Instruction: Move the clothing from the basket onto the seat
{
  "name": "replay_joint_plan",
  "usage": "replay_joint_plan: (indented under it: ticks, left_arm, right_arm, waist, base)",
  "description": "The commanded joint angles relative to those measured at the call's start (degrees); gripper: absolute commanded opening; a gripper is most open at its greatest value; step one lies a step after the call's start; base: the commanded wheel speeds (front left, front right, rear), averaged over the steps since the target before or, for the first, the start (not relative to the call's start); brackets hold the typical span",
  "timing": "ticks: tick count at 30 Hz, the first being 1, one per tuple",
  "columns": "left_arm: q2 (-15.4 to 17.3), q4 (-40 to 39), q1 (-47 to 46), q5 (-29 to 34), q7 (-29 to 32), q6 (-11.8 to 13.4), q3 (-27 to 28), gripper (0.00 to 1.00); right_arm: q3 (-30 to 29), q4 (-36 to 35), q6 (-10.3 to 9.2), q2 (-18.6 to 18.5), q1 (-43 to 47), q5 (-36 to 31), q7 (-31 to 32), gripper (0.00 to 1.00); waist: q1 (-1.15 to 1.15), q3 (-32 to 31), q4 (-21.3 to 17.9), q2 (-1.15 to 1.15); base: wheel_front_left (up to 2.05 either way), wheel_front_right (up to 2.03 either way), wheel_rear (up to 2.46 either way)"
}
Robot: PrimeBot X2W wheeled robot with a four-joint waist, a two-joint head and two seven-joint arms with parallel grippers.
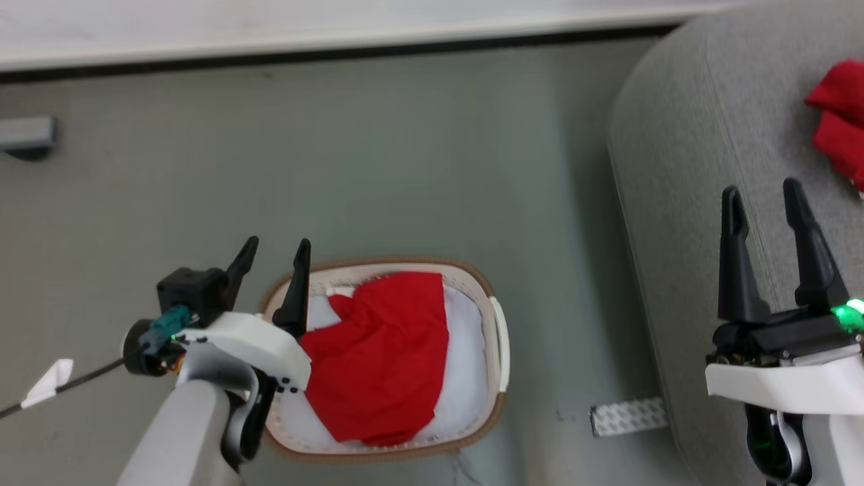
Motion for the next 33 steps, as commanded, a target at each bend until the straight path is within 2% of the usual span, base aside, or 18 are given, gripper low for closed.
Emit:
replay_joint_plan:
  ticks: [1, 4, 11, 16, 20, 27, 31, 33]
  left_arm:
    - [1.0, 3.4, -2.7, 0.7, 1.2, -0.6, -0.5, 1.00]
    - [1.5, 7.6, -5.2, 1.1, 2.2, -1.2, -1.0, 1.00]
    - [2.7, 21.3, -13.8, 1.9, 8.5, -4.4, -3.7, 1.00]
    - [4.1, 29.2, -18.8, 3.8, 12.4, -5.2, -6.2, 1.00]
    - [5.8, 33.9, -22.4, 5.8, 12.8, -5.5, -7.6, 1.00]
    - [7.5, 41.8, -26.2, 7.7, 16.1, -6.1, -10.2, 1.00]
    - [6.7, 46.4, -25.9, 9.1, 21.2, -7.6, -13.5, 1.00]
    - [6.3, 47.4, -26.1, 9.2, 21.8, -8.1, -14.6, 1.00]
  right_arm:
    - [-0.2, -0.9, -0.12, 0.5, -2.0, 0.5, -0.2, 1.00]
    - [-0.3, -1.7, -0.12, 0.9, -3.1, 1.0, -0.2, 1.00]
    - [-1.1, -3.5, -0.12, 1.9, -6.4, 2.6, -0.1, 1.00]
    - [-1.2, -4.5, -0.12, 2.1, -7.9, 4.3, -0.1, 1.00]
    - [-0.9, -5.2, -0.12, 2.1, -8.6, 6.2, -0.1, 1.00]
    - [-0.6, -5.2, -0.12, 2.1, -8.8, 7.9, -0.1, 1.00]
    - [-0.3, -4.9, -0.12, 2.1, -9.1, 8.2, -0.1, 1.00]
    - [-0.4, -4.7, -0.12, 2.1, -9.2, 8.2, -0.1, 1.00]
  waist:
    - [-0.01, 7.1, -4.6, 0.00]
    - [-0.01, 9.2, -6.0, 0.00]
    - [-0.01, 17.5, -10.7, 0.00]
    - [-0.01, 22.7, -13.6, 0.00]
    - [-0.01, 26.1, -15.6, 0.00]
    - [-0.01, 29.2, -17.9, 0.00]
    - [-0.01, 29.5, -18.1, 0.00]
    - [-0.01, 29.4, -17.9, 0.00]
  base:
    - [0.00, 0.00, 0.00]
    - [0.00, 0.00, 0.00]
    - [0.00, 0.00, 0.00]
    - [0.00, 0.00, 0.00]
    - [0.00, 0.00, 0.00]
    - [0.00, 0.00, 0.00]
    - [0.00, 0.00, 0.00]
    - [0.00, 0.00, 0.00]
